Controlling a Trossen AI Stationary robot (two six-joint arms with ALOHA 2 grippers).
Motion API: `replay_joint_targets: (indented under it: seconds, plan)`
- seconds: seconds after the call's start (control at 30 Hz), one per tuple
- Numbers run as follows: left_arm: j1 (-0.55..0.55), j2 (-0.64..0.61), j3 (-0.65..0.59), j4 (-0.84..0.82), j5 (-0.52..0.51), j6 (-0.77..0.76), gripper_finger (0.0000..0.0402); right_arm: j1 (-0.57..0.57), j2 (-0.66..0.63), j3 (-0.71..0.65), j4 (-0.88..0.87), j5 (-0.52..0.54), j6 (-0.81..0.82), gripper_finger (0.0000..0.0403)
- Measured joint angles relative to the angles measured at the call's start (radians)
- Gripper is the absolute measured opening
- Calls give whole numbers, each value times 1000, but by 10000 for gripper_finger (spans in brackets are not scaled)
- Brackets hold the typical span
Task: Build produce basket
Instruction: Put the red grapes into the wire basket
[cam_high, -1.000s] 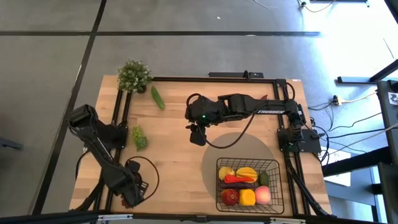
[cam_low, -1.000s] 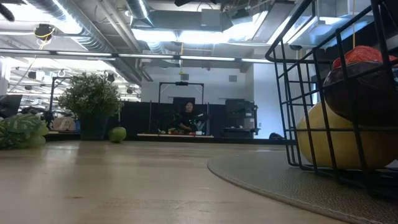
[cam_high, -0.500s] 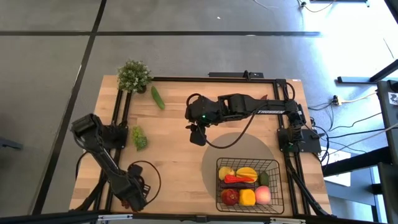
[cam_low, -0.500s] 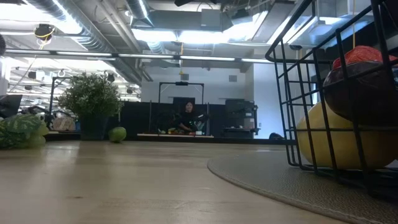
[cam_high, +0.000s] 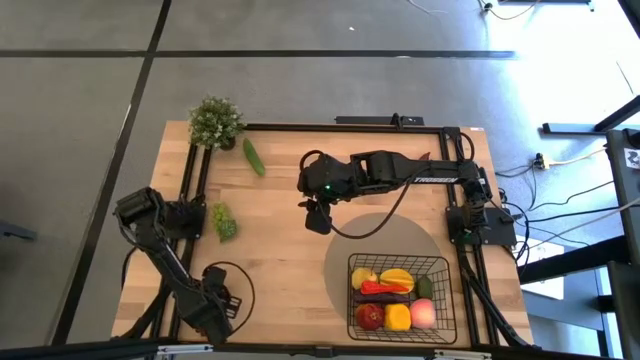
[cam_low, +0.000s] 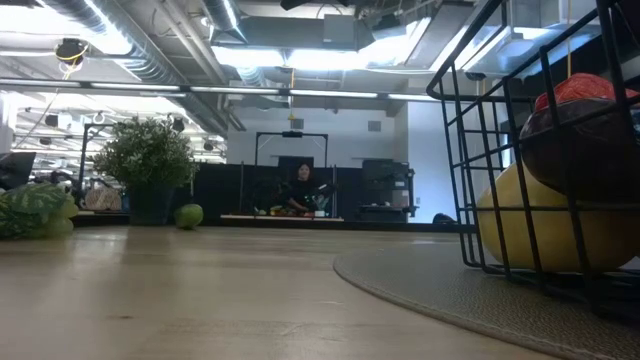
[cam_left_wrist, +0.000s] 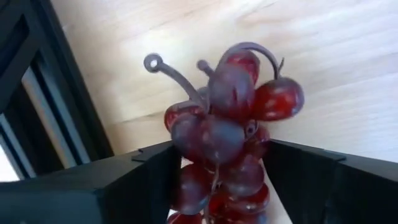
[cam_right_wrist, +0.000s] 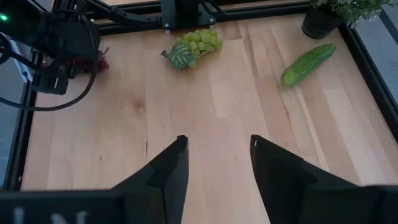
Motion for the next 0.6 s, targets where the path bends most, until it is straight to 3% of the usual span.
replay_joint_targets:
  seconds: [0.6]
  plan:
    - [10, -14, 0, -4, -19, 31, 75, 0, 0, 0, 0, 0, 0, 162]
